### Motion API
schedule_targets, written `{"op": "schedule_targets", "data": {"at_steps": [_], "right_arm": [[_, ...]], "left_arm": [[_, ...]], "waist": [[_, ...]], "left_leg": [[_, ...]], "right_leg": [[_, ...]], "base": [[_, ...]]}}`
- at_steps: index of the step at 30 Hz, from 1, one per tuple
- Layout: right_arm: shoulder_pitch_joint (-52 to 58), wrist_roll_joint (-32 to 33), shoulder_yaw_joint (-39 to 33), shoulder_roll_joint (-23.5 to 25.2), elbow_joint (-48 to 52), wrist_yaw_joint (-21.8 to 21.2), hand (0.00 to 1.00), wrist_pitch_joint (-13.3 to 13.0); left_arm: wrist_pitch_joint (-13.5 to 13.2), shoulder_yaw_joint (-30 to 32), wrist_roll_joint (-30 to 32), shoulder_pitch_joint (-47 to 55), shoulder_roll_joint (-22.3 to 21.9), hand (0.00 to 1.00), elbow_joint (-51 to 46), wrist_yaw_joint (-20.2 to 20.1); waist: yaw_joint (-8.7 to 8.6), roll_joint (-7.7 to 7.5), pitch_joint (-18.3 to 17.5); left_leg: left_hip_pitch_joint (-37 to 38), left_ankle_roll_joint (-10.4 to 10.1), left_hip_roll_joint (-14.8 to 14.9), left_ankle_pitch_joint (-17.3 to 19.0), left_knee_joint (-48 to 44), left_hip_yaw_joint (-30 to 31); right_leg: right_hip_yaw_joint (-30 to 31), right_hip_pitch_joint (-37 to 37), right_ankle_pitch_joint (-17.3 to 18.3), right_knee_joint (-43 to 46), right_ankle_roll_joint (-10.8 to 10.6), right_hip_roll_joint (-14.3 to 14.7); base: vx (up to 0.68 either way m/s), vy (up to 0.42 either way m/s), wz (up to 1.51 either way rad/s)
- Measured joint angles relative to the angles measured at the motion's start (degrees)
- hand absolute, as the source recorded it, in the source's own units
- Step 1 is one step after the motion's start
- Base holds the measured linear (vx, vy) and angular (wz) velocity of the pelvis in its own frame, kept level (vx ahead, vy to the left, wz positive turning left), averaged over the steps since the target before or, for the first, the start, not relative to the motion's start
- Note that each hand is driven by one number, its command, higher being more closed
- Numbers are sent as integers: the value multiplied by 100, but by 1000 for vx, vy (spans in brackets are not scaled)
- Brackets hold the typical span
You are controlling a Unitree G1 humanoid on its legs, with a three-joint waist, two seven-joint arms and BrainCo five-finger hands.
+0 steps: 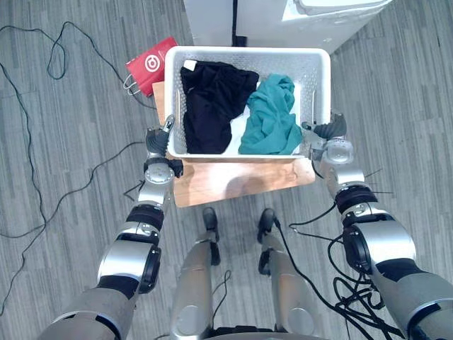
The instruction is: Pick up the laundry basket with both hands and put the clothes into the washing machine.
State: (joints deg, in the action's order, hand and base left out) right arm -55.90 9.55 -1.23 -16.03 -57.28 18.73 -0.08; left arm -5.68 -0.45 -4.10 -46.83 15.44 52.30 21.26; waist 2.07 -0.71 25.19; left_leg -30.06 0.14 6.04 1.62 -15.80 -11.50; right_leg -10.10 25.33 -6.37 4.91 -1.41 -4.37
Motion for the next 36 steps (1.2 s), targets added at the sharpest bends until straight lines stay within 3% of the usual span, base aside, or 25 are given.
{"op": "schedule_targets", "data": {"at_steps": [10,18,22,25,30,34,36], "right_arm": [[436,221,155,-7,353,25,100,-130],[1310,246,235,-44,1132,28,100,-93],[2662,319,161,98,2648,49,100,-76],[3574,105,156,295,3696,110,100,-84],[5110,-182,-109,606,4945,-179,100,-84],[5944,-540,-262,853,5859,-461,100,-83],[6216,-697,-338,882,6212,-618,100,-84]], "left_arm": [[84,-512,-23,-133,77,100,-28,-9],[155,-1196,517,222,614,100,-796,-305],[174,-1040,639,1566,643,100,-2329,-347],[71,-690,468,2833,337,100,-3516,-312],[-13,-531,353,4568,-133,100,-4938,-412],[-91,-499,240,5547,-321,100,-5807,-539],[-173,-485,225,5935,-438,100,-6071,-623]], "waist": [[28,-1,-1],[24,-2,-2],[-125,-5,-6],[-108,-27,-91],[-156,-28,-712],[-161,-99,-1075],[-147,-144,-1222]], "left_leg": [[246,-69,-19,-253,408,18],[521,-122,2,-332,590,35],[972,-135,2,-237,559,76],[1160,-250,143,215,25,42],[1370,-337,74,410,-97,380],[1662,-295,70,551,-70,265],[1963,-247,90,758,-120,-54]], "right_leg": [[8,-76,26,14,38,20],[20,-229,102,95,92,68],[112,-725,211,95,8,75],[317,-1061,384,119,19,188],[436,-1325,455,9,-29,213],[705,-1483,439,-60,-54,232],[1163,-1519,394,-56,-123,271]], "base": [[30,-25,3],[5,-24,0],[49,10,5],[28,18,-20],[78,20,-10],[79,33,-35],[4,72,-97]]}}
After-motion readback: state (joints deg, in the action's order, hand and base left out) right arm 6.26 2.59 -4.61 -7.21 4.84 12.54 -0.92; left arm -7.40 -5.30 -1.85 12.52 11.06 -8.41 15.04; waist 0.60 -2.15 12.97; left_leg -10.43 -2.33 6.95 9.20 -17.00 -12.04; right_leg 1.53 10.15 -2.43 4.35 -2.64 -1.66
